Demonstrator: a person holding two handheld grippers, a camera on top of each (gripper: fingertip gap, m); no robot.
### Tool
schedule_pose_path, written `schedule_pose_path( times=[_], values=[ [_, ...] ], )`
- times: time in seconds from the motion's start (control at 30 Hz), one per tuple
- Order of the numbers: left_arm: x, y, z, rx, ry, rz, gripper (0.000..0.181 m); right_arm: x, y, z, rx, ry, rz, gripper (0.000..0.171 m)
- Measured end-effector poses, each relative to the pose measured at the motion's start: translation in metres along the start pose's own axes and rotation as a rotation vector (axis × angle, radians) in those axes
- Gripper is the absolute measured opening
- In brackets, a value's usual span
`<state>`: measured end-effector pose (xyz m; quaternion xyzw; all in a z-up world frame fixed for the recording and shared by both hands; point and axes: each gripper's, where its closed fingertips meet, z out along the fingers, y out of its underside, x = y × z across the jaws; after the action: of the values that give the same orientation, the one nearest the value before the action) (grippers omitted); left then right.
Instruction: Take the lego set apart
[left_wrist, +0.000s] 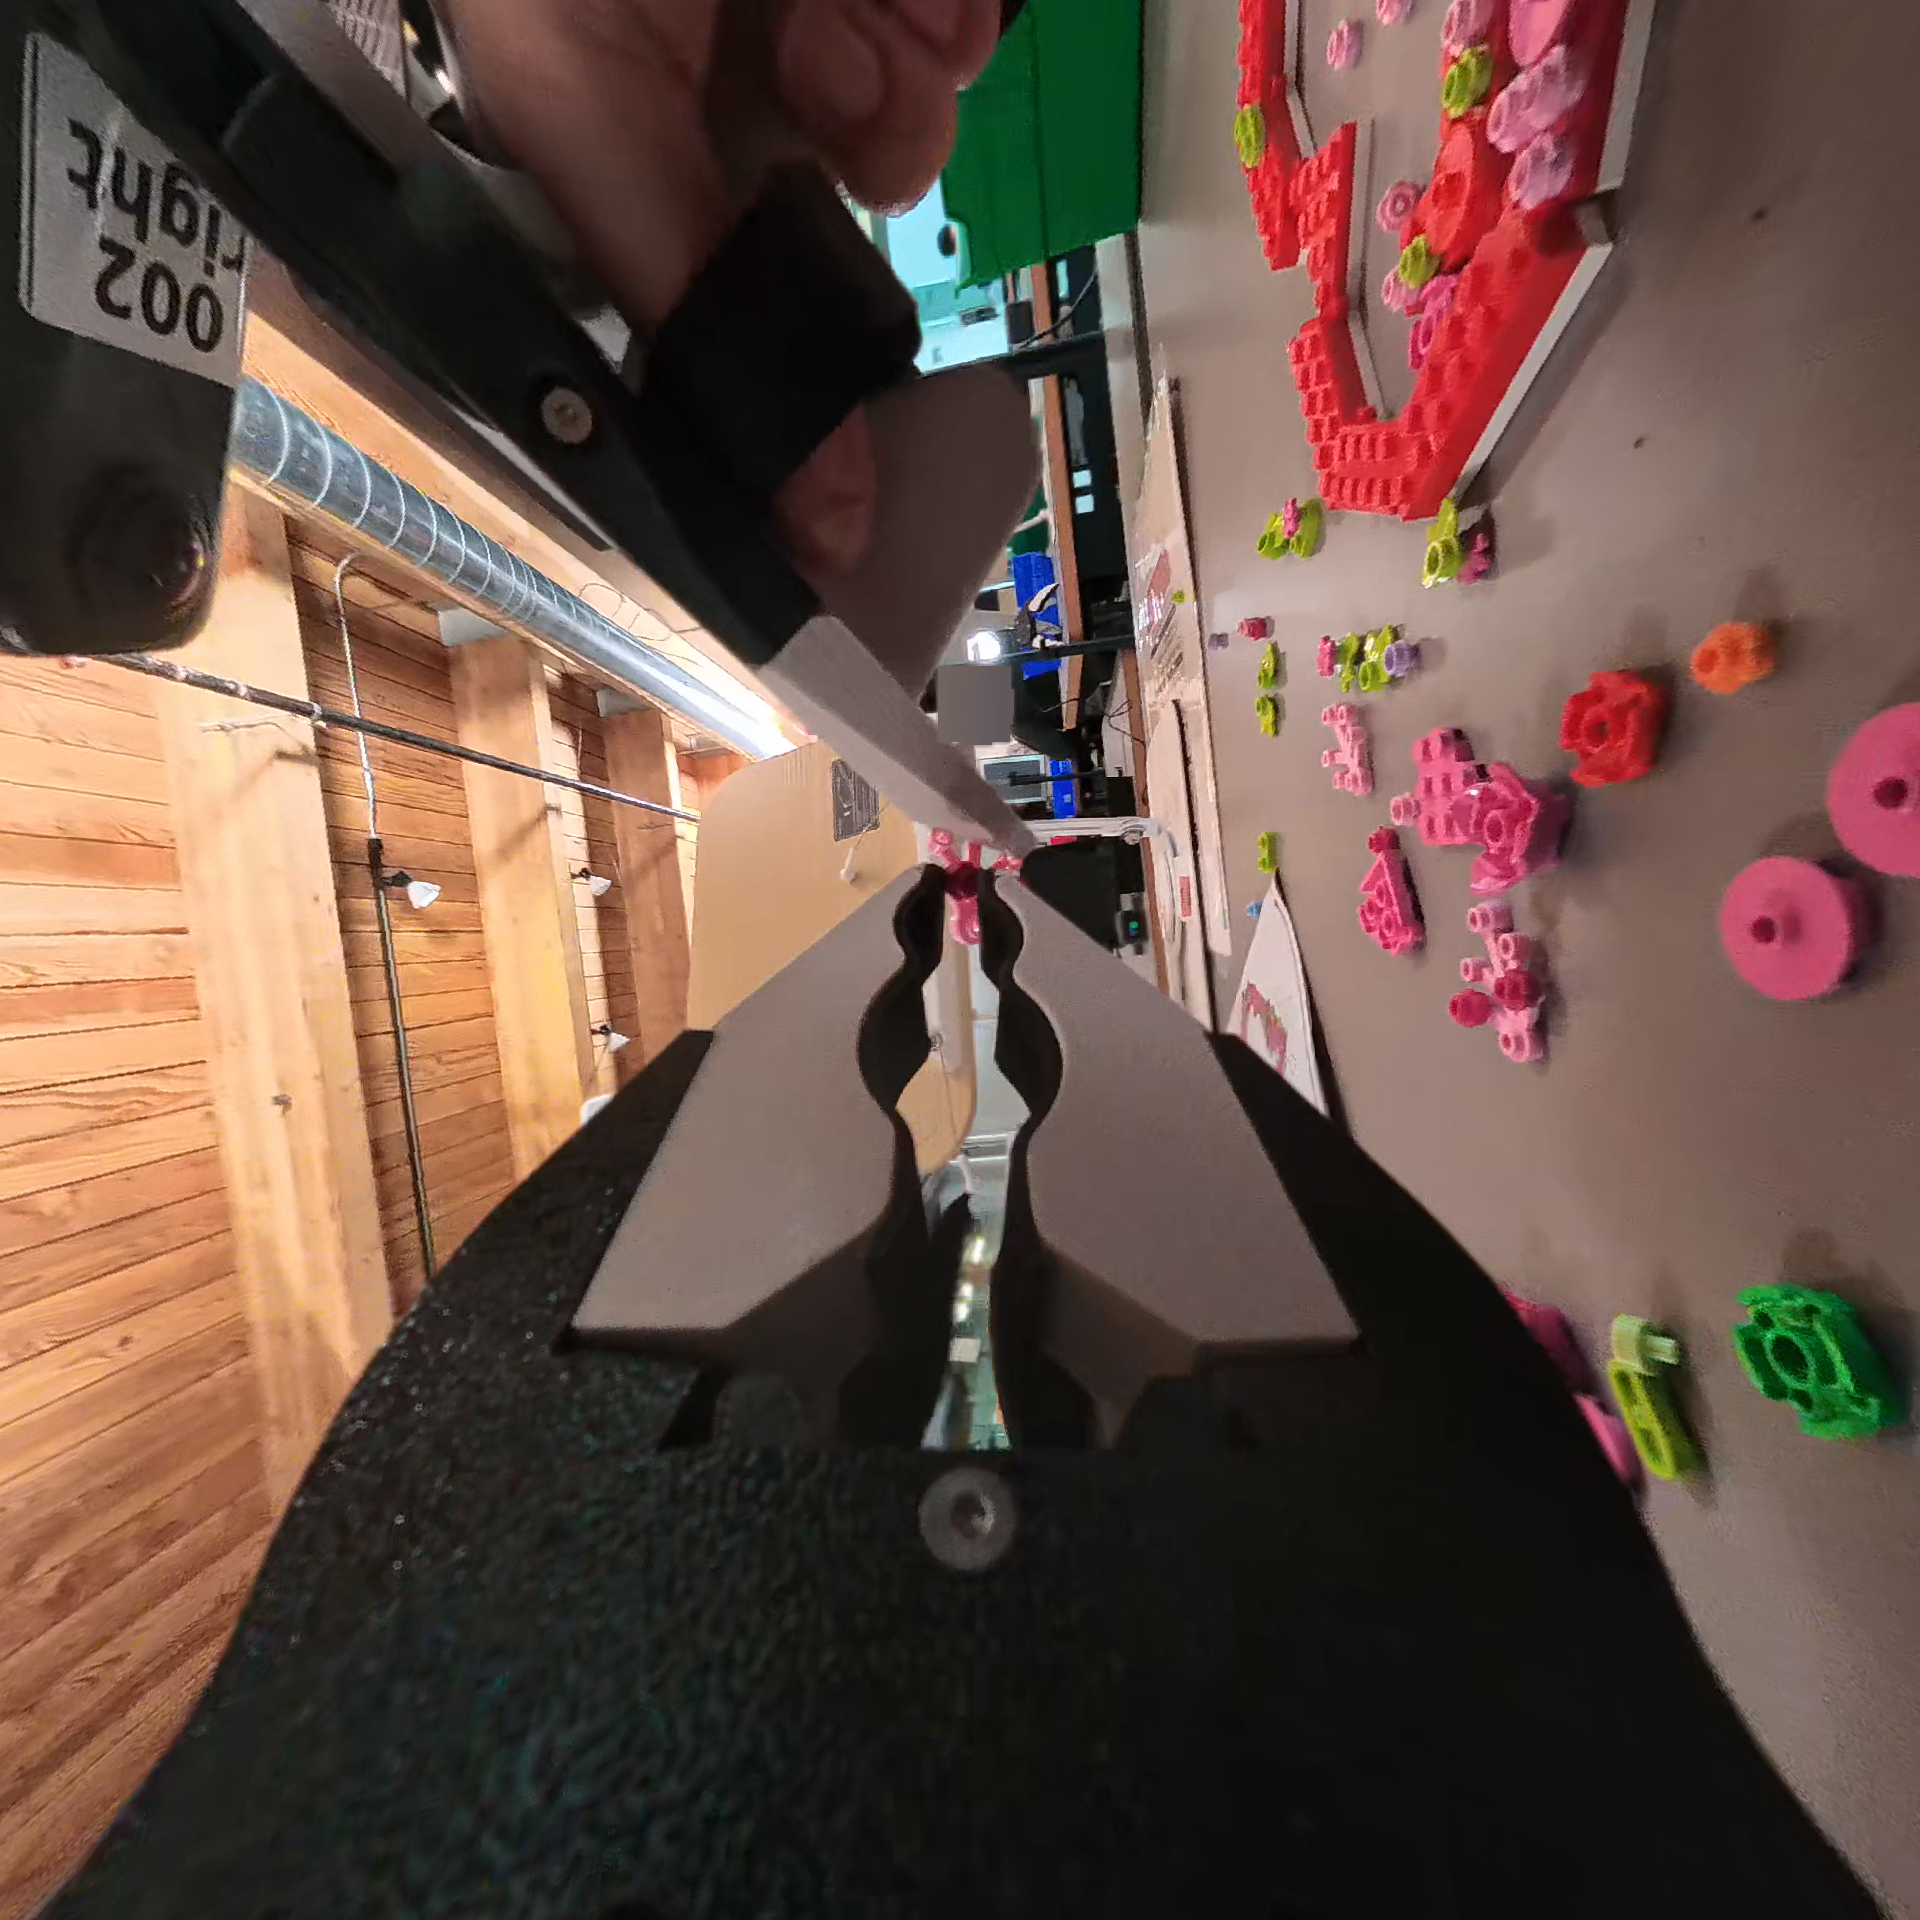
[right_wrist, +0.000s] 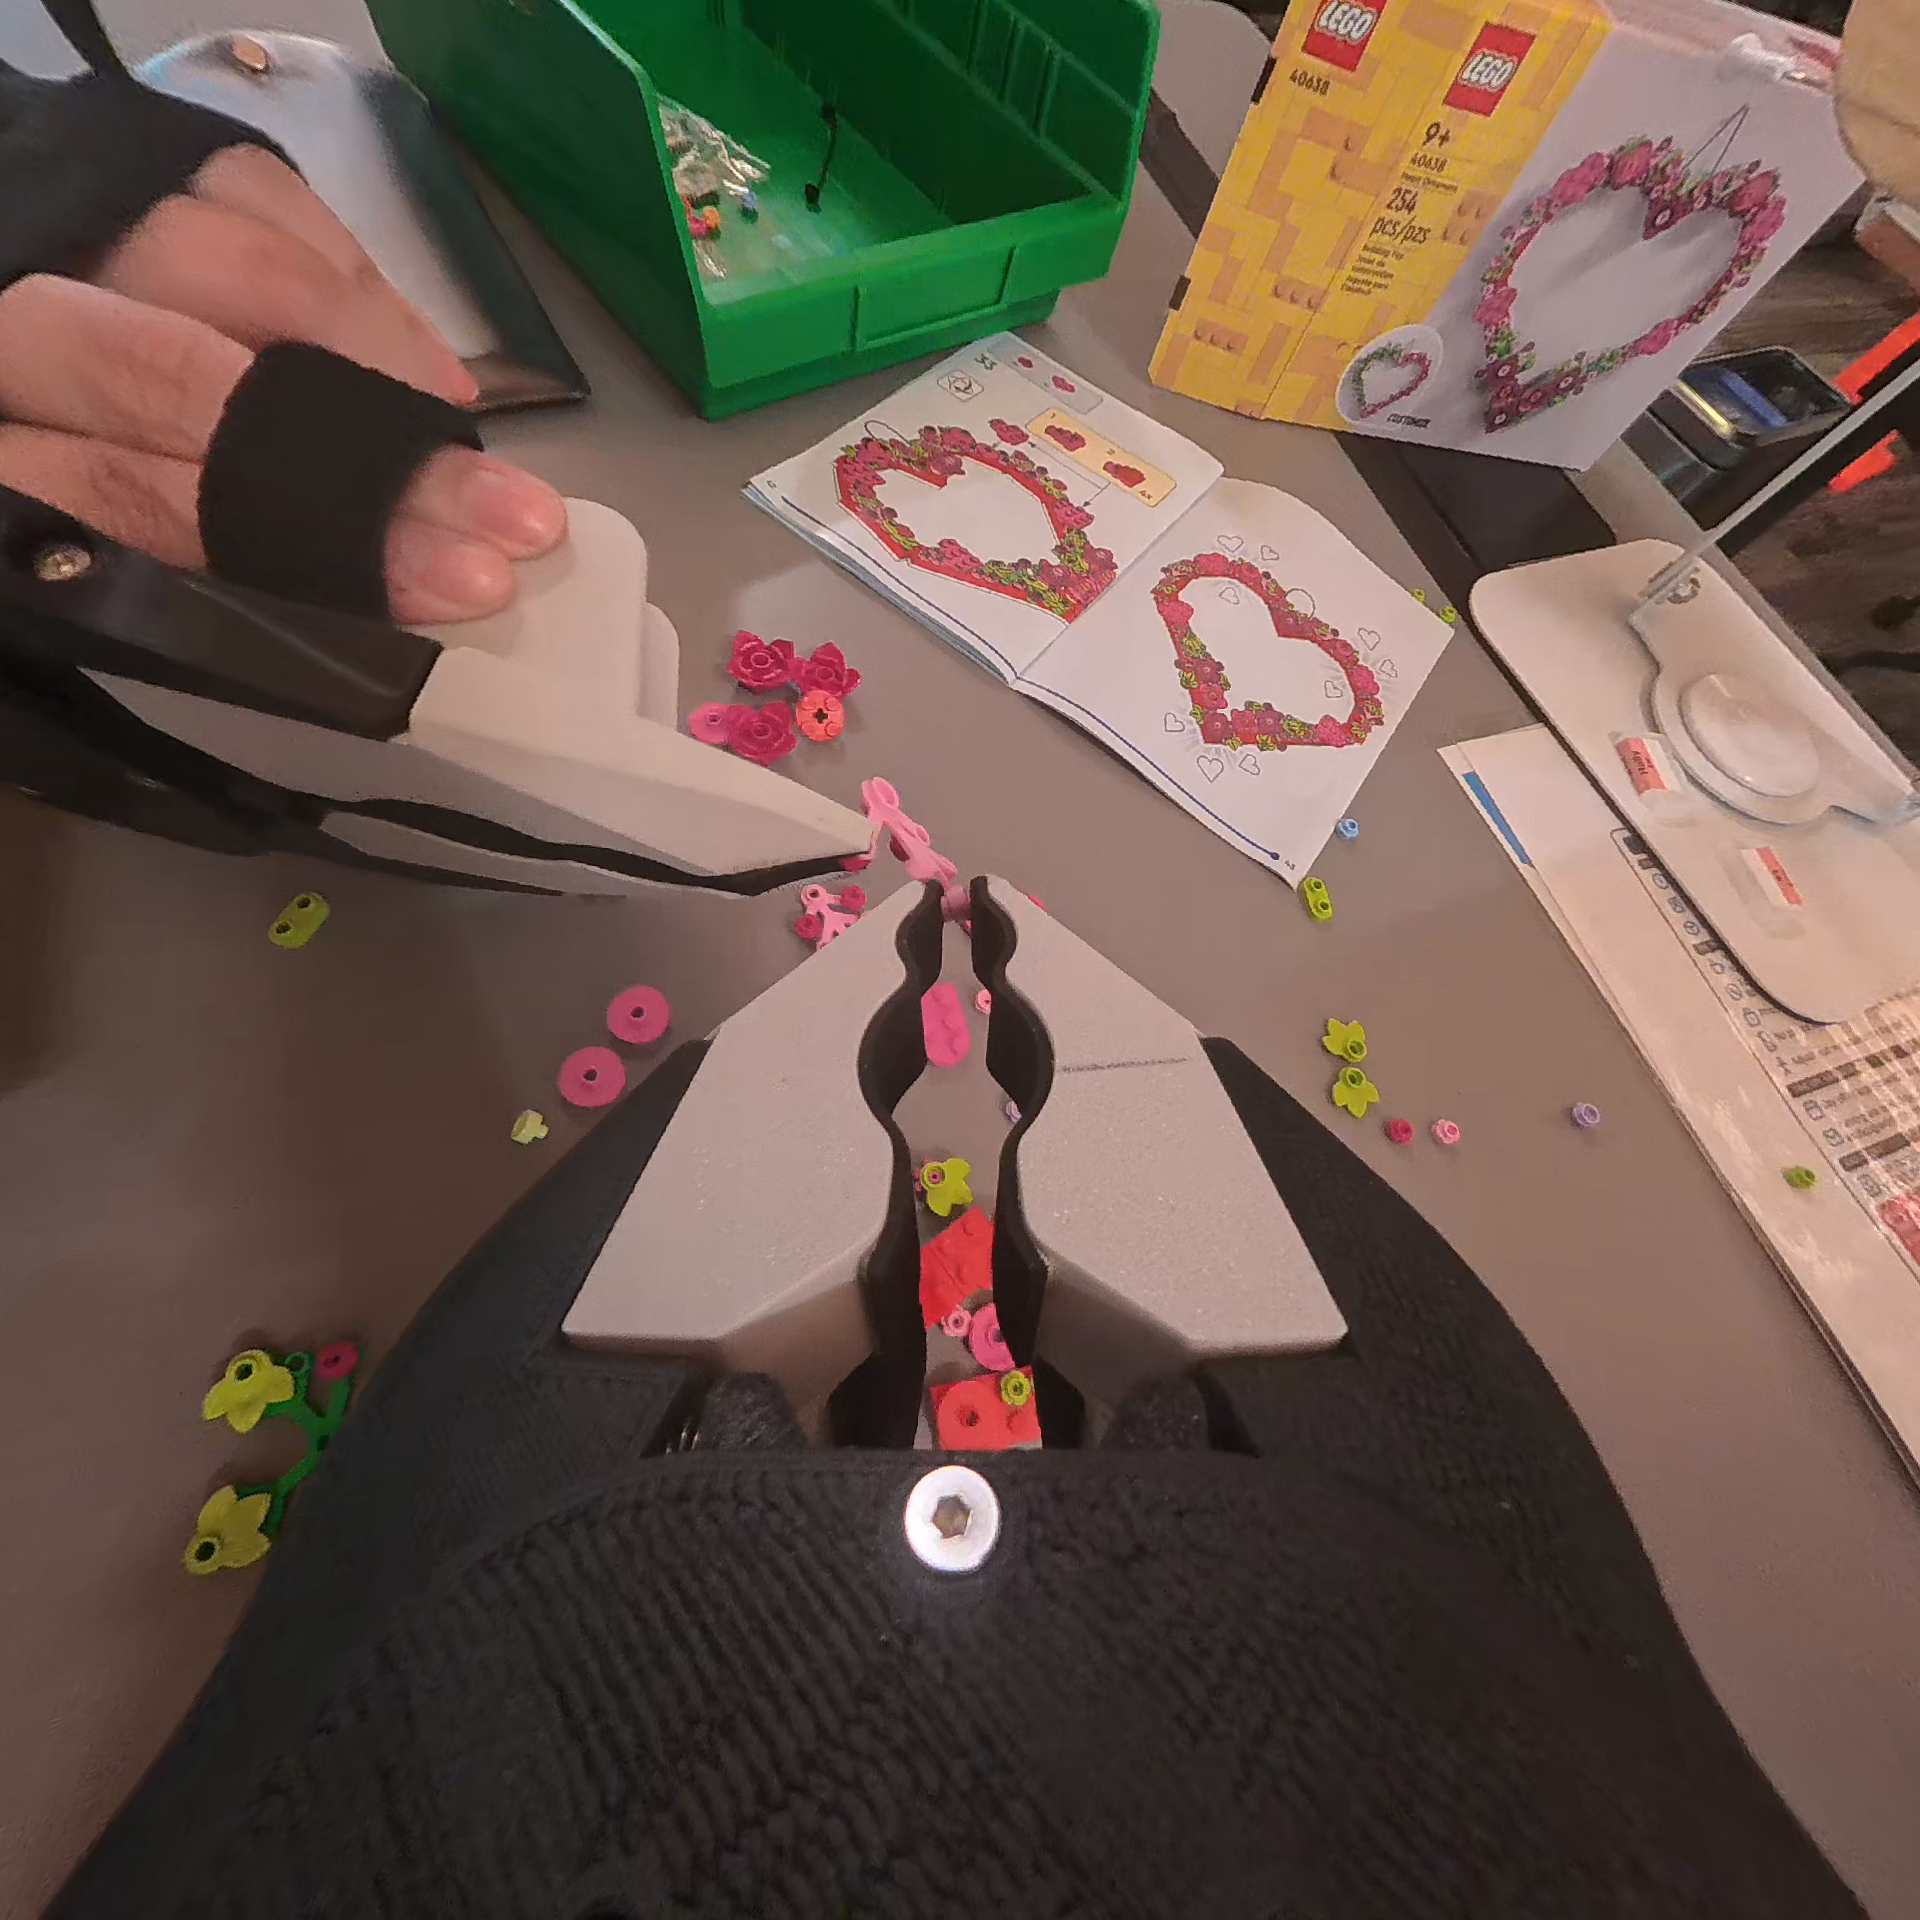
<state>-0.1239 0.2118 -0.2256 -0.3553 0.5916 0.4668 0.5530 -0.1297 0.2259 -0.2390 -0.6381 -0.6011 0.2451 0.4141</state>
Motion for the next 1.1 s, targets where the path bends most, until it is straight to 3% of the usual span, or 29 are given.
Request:
schedule_pose_path(
  times=[0.17, 0.23, 0.3, 0.4, 0.5, 0.57, 0.63, 0.7, 0.8, 0.93, 1.03, 1.1],
  values=[
    [-0.004, 0.0, -0.002, 0.006, -0.026, 0.032, 0.003, -0.002, -0.004, -0.002, 0.028, -0.026, 0.026, 0.004],
    [-0.006, 0.0, -0.003, 0.024, -0.022, -0.049, 0.003, -0.002, -0.006, -0.003, 0.034, -0.024, 0.022, 0.004],
    [-0.012, 0.001, -0.003, 0.069, -0.001, -0.246, 0.002, -0.002, -0.011, -0.007, 0.057, -0.018, 0.01, 0.004],
    [-0.027, 0.005, -0.005, 0.185, 0.063, -0.707, 0.003, -0.002, -0.024, -0.015, 0.123, -0.01, 0.002, 0.004],
    [-0.051, 0.02, -0.013, 0.297, 0.028, -1.08, 0.003, 0.039, -0.026, -0.034, 0.135, 0.23, -0.072, 0.003],
    [-0.063, 0.042, -0.02, 0.33, 0.012, -1.293, 0.003, 0.049, -0.031, -0.049, 0.223, 0.186, 0.034, 0.003],
    [-0.054, 0.057, -0.013, 0.27, 0.069, -1.41, 0.003, 0.052, -0.034, -0.056, 0.266, 0.121, 0.108, 0.003],
    [-0.018, 0.059, 0.004, 0.112, 0.271, -1.477, 0.003, 0.053, -0.032, -0.055, 0.262, 0.085, 0.132, 0.003],
    [0.037, 0.042, 0.012, -0.04, 0.579, -1.56, 0.003, 0.041, -0.023, -0.043, 0.223, -0.036, 0.19, 0.003],
    [0.087, 0.028, 0.006, -0.222, 0.875, -1.628, 0.011, 0.027, -0.008, -0.025, 0.185, -0.182, 0.293, 0.003],
    [0.097, 0.026, 0.005, -0.264, 0.928, -1.68, 0.03, 0.022, -0.003, -0.018, 0.178, -0.241, 0.341, 0.003],
    [0.092, 0.03, 0.009, -0.253, 0.871, -1.679, 0.042, 0.019, -0.004, -0.016, 0.196, -0.274, 0.364, 0.003]
  ],
)
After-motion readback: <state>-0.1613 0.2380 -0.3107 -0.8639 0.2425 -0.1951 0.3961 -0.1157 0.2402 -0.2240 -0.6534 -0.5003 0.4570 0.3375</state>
